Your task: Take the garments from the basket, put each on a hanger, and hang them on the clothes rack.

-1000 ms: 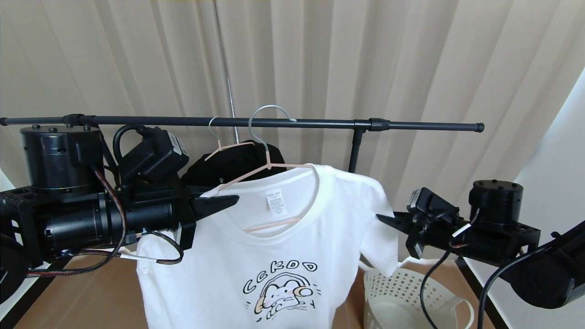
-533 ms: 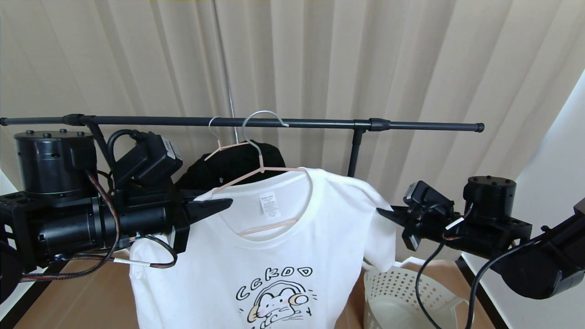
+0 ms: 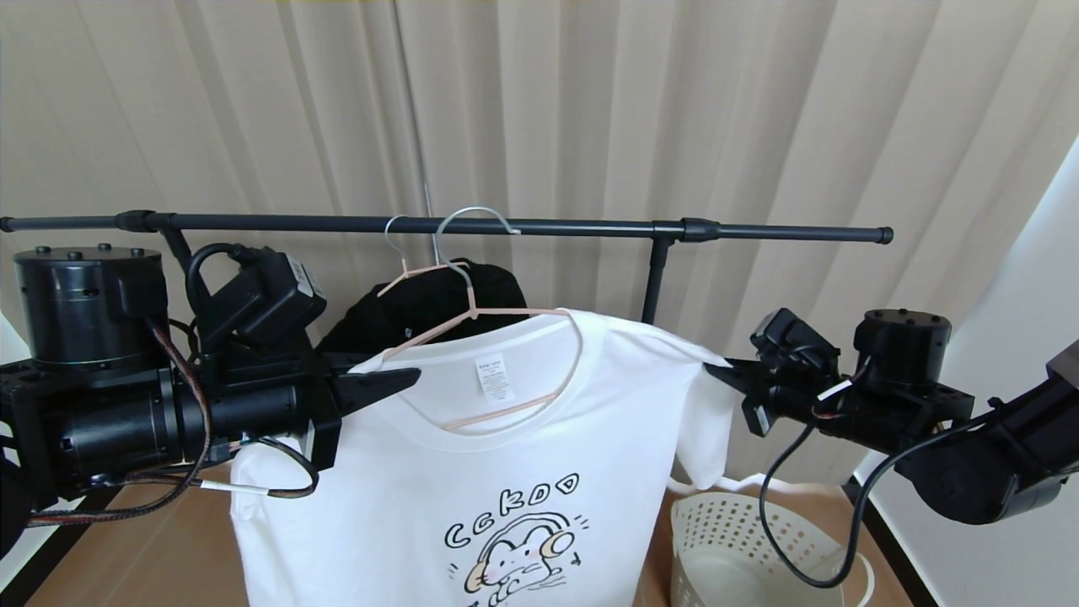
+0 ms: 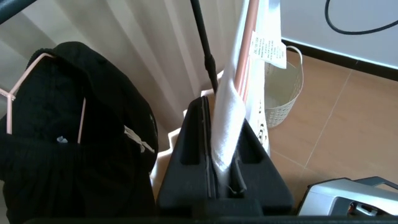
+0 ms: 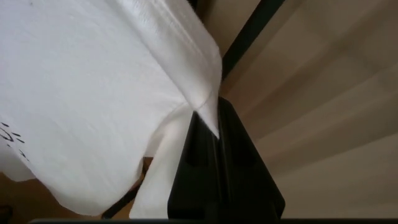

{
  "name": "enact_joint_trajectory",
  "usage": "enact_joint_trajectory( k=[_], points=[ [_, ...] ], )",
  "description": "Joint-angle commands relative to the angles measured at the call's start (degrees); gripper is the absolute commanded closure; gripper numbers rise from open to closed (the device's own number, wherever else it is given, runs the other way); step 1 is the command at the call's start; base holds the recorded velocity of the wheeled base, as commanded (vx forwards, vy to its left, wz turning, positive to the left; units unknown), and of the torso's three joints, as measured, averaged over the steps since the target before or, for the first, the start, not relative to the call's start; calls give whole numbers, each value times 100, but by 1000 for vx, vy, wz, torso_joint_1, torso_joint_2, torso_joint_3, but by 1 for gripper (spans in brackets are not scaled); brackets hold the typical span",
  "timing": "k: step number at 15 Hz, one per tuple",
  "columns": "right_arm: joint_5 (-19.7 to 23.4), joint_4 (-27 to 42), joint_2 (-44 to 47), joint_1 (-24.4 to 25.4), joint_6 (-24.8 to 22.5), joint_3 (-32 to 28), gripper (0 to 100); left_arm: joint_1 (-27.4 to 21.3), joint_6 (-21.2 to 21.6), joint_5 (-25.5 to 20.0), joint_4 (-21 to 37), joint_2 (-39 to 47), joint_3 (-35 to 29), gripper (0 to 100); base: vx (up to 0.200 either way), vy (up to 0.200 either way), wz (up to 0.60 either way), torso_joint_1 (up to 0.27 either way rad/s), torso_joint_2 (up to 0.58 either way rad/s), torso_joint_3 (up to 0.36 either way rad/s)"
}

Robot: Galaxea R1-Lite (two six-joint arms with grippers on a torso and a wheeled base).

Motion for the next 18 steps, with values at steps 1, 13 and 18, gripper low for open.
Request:
enact_joint_trajectory(
  k=[1, 13, 18],
  points=[
    [-10, 1, 64, -25, 7, -49, 100, 7, 1, 4, -1, 9, 6, 100, 0, 0, 0, 0, 0, 0],
    [-53, -52, -331, 125, -1, 373, 0, 183, -69, 13, 7, 27, 15, 100, 0, 0, 0, 0, 0, 0],
    [70, -35, -815, 459, 122, 487, 0, 420, -236, 66, 7, 88, -20, 100, 0, 0, 0, 0, 0, 0]
  ],
)
